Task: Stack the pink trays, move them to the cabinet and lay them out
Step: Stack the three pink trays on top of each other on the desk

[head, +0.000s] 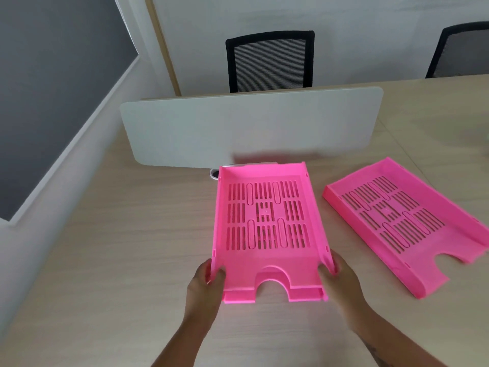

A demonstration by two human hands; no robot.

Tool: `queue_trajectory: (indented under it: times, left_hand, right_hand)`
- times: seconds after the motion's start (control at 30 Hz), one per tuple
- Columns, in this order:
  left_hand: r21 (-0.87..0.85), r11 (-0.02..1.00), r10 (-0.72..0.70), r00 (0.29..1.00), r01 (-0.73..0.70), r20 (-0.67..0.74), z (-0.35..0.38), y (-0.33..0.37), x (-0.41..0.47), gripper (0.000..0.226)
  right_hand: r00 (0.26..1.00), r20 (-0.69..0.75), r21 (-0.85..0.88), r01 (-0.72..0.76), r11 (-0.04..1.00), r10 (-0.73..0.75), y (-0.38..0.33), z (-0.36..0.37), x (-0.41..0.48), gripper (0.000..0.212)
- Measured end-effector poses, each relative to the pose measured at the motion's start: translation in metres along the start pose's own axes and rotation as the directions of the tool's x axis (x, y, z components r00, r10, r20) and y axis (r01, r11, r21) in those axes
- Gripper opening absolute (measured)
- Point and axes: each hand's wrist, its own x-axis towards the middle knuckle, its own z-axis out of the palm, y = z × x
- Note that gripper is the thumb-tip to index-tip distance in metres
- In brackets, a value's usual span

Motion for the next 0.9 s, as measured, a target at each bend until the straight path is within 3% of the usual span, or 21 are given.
queue_trajectory:
  times: [0.13,0.27,0.47,0.73,0.9]
  left_hand:
    - [0.091,0.988,0.132,0.988,-0.125,-0.074,-0.023,0.042,0.017,0.063]
    - [0.069,0.966,0.255,0.958,-0.248,-0.131,-0.019,0.096,0.024,0.057]
    - [0.037,0.930,0.369,0.923,-0.367,-0.107,0.053,0.141,0.003,0.051]
    - [0.031,0.925,0.379,0.924,-0.377,-0.061,0.193,0.185,-0.029,0.053]
    - [0.004,0.963,0.268,0.963,-0.268,-0.029,0.265,0.200,-0.040,0.065]
  right_hand:
    - [0.994,-0.082,0.073,0.075,0.994,-0.069,-0.035,-0.039,0.010,0.064]
    - [0.972,-0.175,0.165,0.187,0.968,-0.158,-0.063,-0.078,0.027,0.054]
    - [0.949,-0.217,0.065,0.246,0.967,-0.227,-0.059,-0.128,0.044,0.050]
    - [0.942,-0.235,-0.089,0.225,0.970,-0.240,-0.022,-0.260,0.084,0.048]
    - [0.958,-0.209,-0.209,0.151,0.966,-0.195,0.009,-0.326,0.121,0.053]
